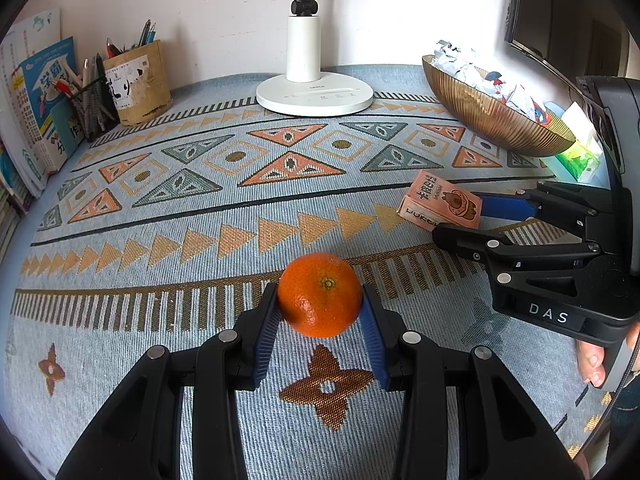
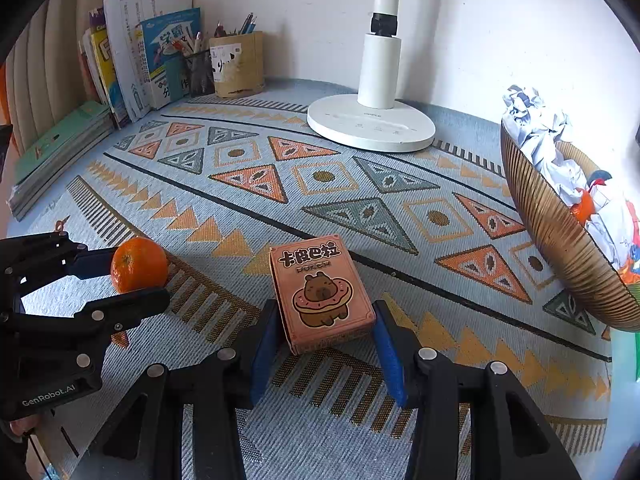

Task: Organize objects
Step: 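Lift and hold the orange and pink box above the rug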

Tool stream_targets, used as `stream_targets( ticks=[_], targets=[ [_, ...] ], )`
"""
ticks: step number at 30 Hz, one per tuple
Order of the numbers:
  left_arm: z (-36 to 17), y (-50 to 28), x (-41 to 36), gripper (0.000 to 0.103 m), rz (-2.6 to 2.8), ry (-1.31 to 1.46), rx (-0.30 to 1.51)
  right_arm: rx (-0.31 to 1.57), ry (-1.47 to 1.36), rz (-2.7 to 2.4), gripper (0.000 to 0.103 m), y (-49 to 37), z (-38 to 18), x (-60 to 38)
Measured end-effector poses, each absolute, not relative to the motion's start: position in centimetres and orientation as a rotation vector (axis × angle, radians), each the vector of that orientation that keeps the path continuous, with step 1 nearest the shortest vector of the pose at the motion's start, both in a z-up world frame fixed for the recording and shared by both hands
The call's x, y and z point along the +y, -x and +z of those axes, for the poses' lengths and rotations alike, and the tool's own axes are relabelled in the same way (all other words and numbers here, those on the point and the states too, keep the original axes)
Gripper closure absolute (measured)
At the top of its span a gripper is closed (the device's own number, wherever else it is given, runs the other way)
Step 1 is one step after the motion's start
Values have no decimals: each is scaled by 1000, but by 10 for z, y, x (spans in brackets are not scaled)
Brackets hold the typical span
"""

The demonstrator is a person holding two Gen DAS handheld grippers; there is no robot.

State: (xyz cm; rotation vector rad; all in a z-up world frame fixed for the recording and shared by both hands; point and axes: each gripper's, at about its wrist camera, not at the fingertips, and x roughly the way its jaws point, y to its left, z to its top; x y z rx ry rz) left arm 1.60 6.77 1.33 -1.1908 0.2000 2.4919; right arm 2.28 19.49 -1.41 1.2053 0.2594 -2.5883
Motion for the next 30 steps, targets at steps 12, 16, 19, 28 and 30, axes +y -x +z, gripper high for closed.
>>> stream_targets(
  ticks=[12,16,19,28,30],
  targets=[
    [13,-16,67,66,2490,1191,195,258,-1206,-2589,58,-22,-14,196],
    [13,-16,67,66,2490,1191,195,258,-1206,-2589,58,-22,-14,196],
    [13,-16,67,66,2490,1191,196,257,-1206,-2589,58,-22,-14,196],
    [14,-16,67,66,2490,1191,195,262,-1202,-2589,58,-23,-14,195],
    [14,-16,67,66,2490,1191,196,269,-1197,-2581,58,-24,-13,193]
  ],
)
